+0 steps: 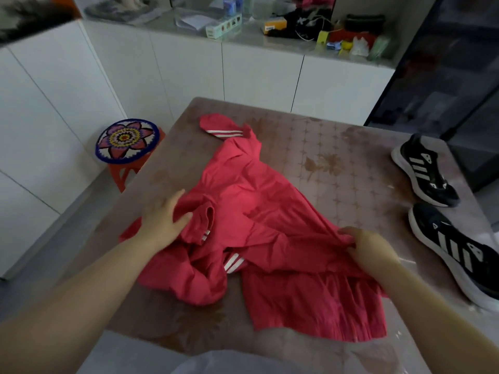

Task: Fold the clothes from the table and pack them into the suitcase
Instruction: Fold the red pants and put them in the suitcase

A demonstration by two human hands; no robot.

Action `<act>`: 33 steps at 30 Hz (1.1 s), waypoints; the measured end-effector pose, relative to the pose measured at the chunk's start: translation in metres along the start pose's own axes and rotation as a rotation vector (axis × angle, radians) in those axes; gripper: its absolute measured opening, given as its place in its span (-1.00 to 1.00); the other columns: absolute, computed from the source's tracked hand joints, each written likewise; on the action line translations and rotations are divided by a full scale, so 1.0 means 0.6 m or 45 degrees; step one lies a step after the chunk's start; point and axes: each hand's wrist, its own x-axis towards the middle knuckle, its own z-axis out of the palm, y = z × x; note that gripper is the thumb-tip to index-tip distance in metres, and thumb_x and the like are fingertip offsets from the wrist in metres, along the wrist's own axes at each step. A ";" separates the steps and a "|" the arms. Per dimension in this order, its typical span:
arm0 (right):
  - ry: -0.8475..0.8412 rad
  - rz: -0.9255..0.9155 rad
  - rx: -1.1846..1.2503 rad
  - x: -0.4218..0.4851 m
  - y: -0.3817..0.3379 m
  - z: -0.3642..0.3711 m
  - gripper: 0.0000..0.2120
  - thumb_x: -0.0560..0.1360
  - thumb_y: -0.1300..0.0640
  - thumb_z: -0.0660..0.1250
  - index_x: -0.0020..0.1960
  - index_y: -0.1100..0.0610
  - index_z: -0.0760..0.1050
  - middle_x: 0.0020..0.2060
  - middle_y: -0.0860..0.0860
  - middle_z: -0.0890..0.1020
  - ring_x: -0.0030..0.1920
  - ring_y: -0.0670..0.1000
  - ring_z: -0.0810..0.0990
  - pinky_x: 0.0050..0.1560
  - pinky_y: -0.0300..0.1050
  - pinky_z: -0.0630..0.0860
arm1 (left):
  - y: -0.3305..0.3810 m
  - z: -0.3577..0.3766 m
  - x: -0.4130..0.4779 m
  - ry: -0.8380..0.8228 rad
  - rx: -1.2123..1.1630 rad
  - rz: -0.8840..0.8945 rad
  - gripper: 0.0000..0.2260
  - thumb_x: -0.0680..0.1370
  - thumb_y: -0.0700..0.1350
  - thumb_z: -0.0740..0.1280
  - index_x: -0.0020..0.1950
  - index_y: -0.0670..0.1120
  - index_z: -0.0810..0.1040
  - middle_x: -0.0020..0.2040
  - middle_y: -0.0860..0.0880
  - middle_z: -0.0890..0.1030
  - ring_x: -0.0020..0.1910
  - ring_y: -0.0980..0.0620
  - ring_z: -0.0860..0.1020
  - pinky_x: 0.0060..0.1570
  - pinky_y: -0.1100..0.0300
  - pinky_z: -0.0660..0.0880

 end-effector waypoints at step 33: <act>-0.295 -0.136 1.032 -0.141 -0.410 0.085 0.13 0.40 -0.13 0.43 0.49 0.20 -0.39 0.53 0.07 0.05 0.50 -0.04 0.12 0.34 -0.38 0.11 | 0.068 -0.017 0.004 -0.570 -0.479 0.291 -0.85 0.52 -0.25 0.36 0.05 -0.07 0.61 -0.05 0.14 0.59 -0.12 0.39 0.52 -0.08 0.60 0.34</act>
